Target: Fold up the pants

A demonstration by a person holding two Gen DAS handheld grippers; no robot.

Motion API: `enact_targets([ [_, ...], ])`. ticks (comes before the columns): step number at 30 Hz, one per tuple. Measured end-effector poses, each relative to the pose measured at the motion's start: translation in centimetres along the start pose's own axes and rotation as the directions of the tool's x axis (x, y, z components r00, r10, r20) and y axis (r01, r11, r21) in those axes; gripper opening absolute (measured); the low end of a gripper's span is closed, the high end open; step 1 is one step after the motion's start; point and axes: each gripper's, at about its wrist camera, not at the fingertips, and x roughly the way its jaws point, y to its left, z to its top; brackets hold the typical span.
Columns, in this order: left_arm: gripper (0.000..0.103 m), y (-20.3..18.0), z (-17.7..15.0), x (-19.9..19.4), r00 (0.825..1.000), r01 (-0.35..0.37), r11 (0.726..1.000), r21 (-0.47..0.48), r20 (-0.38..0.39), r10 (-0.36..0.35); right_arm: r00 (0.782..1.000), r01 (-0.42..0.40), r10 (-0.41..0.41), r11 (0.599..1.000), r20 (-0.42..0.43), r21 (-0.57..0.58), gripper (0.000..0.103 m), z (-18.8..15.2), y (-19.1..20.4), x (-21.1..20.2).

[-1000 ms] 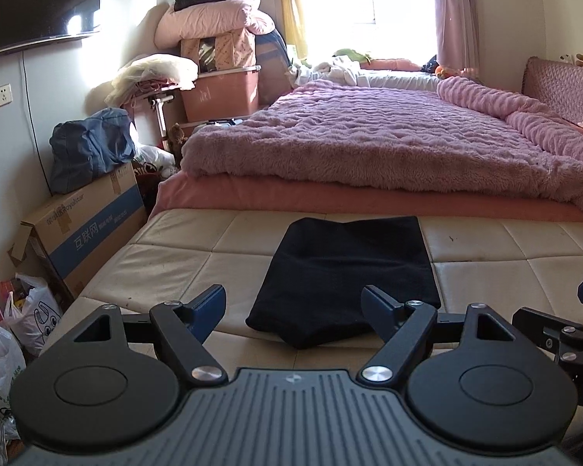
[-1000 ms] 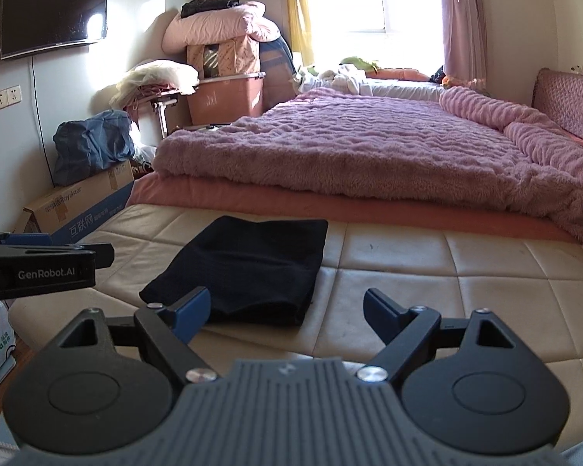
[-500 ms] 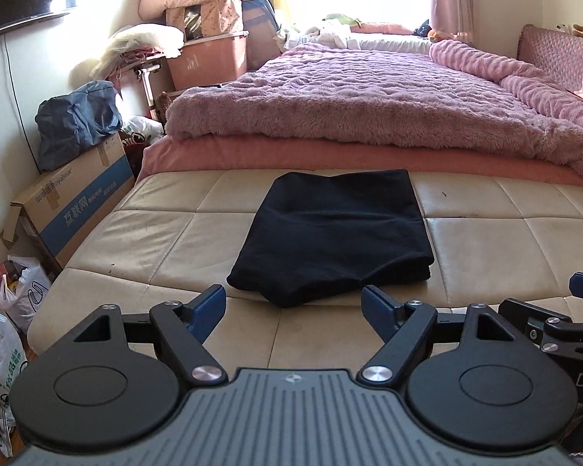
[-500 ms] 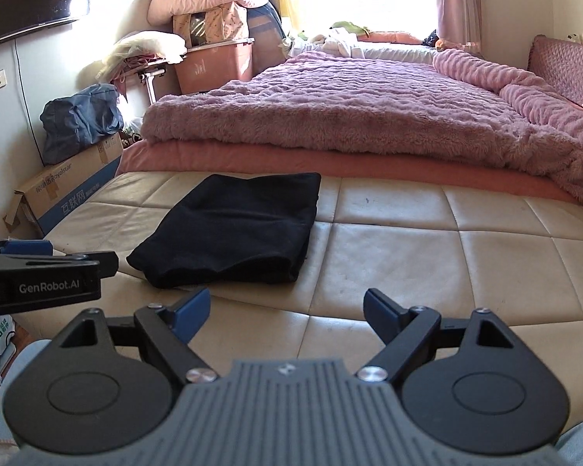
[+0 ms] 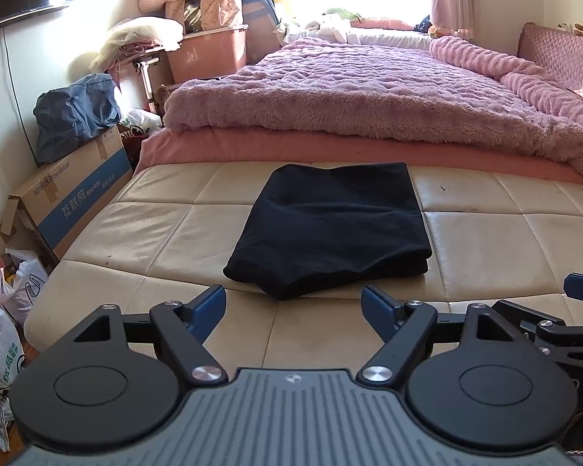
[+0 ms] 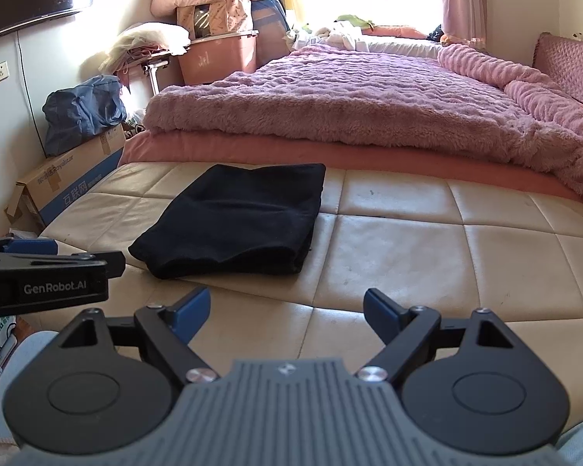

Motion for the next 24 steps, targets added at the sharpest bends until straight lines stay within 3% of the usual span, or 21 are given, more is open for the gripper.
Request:
enact_targets([
  [24, 0.093, -0.30, 0.02, -0.43, 1.000, 0.012, 1.000, -0.006, 0.013, -0.012, 1.000, 0.004, -0.004, 1.000, 0.009, -0.014, 0.082, -0.18, 0.37, -0.38],
])
